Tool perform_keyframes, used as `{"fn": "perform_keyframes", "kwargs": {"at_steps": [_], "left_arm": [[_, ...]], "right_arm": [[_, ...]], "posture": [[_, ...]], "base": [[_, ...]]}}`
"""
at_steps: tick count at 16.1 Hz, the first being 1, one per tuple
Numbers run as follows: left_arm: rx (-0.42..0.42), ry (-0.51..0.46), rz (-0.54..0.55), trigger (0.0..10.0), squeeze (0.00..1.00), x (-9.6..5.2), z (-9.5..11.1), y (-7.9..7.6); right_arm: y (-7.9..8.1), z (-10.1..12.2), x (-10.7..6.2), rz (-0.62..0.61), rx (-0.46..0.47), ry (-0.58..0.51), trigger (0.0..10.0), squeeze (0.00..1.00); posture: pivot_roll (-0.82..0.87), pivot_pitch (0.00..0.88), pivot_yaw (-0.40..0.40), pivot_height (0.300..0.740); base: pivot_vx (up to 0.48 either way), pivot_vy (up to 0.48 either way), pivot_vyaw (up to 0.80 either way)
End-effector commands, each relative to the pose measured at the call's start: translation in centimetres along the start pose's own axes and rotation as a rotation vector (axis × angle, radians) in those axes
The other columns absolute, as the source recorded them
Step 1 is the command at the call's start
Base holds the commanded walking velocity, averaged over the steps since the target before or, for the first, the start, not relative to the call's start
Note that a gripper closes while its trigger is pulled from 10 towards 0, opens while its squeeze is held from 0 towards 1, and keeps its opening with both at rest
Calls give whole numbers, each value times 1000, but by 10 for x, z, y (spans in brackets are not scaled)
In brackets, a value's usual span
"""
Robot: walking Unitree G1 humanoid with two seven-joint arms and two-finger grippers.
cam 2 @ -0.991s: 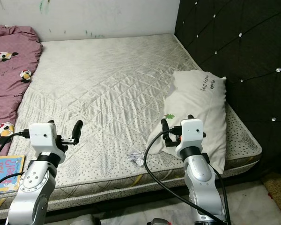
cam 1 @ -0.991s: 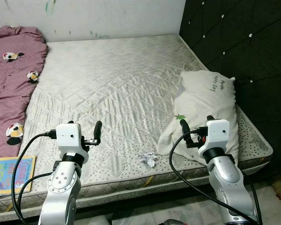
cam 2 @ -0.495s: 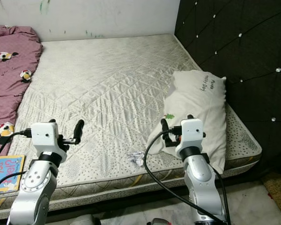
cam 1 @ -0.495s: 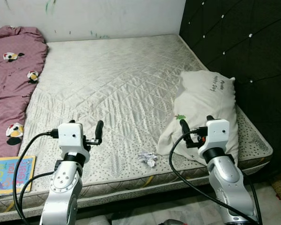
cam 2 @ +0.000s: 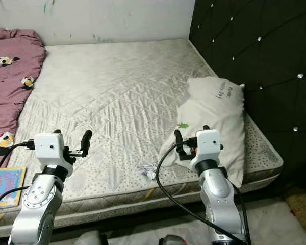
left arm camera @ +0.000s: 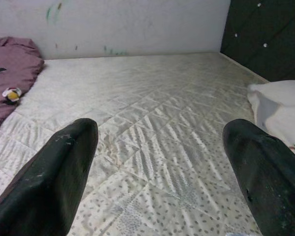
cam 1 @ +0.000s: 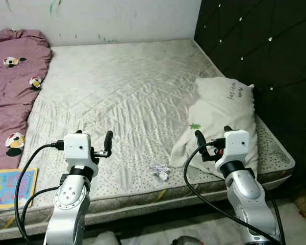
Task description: Clean up the room
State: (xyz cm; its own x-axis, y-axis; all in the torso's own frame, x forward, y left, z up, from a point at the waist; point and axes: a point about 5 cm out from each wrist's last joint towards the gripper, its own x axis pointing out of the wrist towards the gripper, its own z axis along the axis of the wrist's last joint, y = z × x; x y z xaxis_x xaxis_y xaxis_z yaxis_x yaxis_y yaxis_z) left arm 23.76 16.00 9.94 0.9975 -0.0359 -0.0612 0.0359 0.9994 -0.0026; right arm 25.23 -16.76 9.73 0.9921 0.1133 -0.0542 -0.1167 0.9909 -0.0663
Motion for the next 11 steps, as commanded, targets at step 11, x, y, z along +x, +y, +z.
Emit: {"fn": "perform_keyframes", "kwargs": {"at_steps": [11], "left_arm": [[-4, -15, 32, 10000, 0, 4, 4, 1]], "right_arm": [[0, 5, 4, 9, 5, -9, 10000, 0]], "posture": [[12, 21, -23, 580]], "base": [[0, 0, 0]]}}
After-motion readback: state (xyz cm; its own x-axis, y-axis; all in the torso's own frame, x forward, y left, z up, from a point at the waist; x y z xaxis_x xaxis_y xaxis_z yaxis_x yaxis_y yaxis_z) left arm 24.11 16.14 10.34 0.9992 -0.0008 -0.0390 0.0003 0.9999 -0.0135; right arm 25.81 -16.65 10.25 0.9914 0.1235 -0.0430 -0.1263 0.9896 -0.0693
